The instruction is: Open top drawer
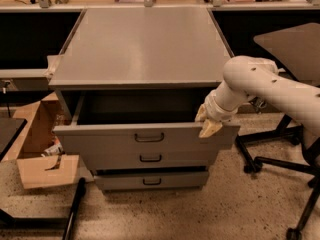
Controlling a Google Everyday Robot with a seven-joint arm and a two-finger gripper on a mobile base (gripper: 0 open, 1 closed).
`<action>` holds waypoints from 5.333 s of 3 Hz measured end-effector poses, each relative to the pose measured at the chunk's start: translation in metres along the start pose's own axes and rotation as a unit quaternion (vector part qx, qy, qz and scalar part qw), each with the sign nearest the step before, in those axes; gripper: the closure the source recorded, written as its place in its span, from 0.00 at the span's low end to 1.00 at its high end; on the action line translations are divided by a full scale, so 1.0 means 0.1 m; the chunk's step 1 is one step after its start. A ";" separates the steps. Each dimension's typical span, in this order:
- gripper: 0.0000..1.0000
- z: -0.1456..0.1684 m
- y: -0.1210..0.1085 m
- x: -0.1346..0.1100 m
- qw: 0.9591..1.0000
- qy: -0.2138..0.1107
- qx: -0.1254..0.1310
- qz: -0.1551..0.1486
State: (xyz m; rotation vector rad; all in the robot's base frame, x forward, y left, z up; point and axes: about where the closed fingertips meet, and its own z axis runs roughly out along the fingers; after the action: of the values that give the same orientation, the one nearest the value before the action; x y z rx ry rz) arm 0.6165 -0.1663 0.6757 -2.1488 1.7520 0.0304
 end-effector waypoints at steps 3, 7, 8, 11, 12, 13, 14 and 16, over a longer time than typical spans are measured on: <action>0.62 0.01 0.02 0.00 1.000 0.000 0.000 0.000; 0.00 0.03 0.07 -0.01 1.000 -0.001 -0.007 0.001; 0.00 0.17 0.39 -0.07 0.999 -0.003 -0.048 0.007; 0.39 -0.11 0.94 -0.27 0.989 -0.003 -0.145 0.030; 0.62 -0.28 1.10 -0.34 0.988 0.001 -0.149 0.026; 0.86 -0.39 1.32 -0.43 0.987 0.003 -0.158 0.024; 1.00 -0.38 1.48 -0.47 0.986 -0.002 -0.167 0.029; 0.53 -0.38 1.48 -0.47 0.986 -0.002 -0.167 0.029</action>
Offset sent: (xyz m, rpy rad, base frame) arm -0.0020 -0.0001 -0.0015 0.0000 0.0000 0.0000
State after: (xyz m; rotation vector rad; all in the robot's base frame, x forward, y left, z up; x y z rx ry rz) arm 0.4569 -0.1569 0.6837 -2.3177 1.9196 0.3683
